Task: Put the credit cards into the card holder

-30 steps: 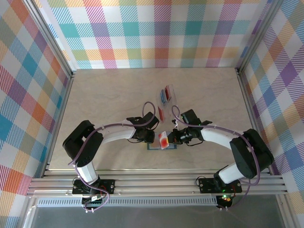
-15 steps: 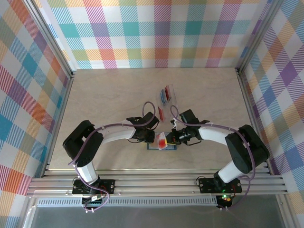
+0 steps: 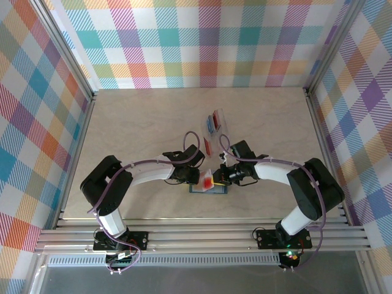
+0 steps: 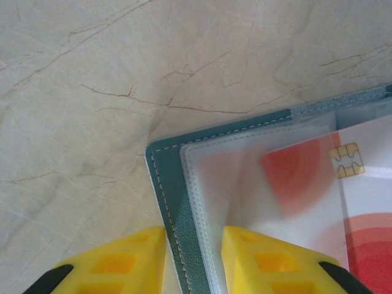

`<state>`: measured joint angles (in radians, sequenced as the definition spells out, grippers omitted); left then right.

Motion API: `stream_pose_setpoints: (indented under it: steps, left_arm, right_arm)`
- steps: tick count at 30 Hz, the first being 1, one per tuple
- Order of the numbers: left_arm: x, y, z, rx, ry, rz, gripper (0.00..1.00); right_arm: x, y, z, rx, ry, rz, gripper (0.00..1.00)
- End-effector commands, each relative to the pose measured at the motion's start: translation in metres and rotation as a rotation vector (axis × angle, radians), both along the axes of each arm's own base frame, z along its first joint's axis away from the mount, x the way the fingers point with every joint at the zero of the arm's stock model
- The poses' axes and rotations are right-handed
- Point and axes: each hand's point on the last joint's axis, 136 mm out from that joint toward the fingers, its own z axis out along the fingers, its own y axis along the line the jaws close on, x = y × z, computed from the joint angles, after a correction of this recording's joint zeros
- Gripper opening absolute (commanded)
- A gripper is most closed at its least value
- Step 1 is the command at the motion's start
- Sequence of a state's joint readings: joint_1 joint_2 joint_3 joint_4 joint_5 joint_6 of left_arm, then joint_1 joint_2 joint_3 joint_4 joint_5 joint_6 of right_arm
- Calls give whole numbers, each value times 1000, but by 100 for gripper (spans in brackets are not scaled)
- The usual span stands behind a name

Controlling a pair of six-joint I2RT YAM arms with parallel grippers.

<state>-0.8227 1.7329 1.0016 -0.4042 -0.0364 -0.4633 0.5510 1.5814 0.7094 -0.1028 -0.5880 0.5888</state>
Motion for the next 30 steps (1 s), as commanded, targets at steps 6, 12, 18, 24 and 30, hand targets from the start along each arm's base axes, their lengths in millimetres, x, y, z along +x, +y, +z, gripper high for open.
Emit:
stream_pose_setpoints:
  steps: [6, 12, 18, 24, 30]
  left_arm:
    - [-24, 0, -8, -17, 81, -14, 30]
    - [-24, -9, 7, -70, 82, -23, 31]
    - [-21, 1, 18, -98, 72, 7, 31]
    - [-17, 6, 20, -148, 85, 26, 16]
    - [-17, 2, 7, -140, 116, 17, 7]
  right_arm:
    - [2, 7, -3, -8, 0, -27, 0]
    - [1, 11, -8, -27, 9, -11, 0]
    - [1, 10, -9, -41, -3, -9, 0]
    - [0, 10, -10, -51, 1, 0, 0]
    - [-1, 11, -9, -56, -8, 16, 0]
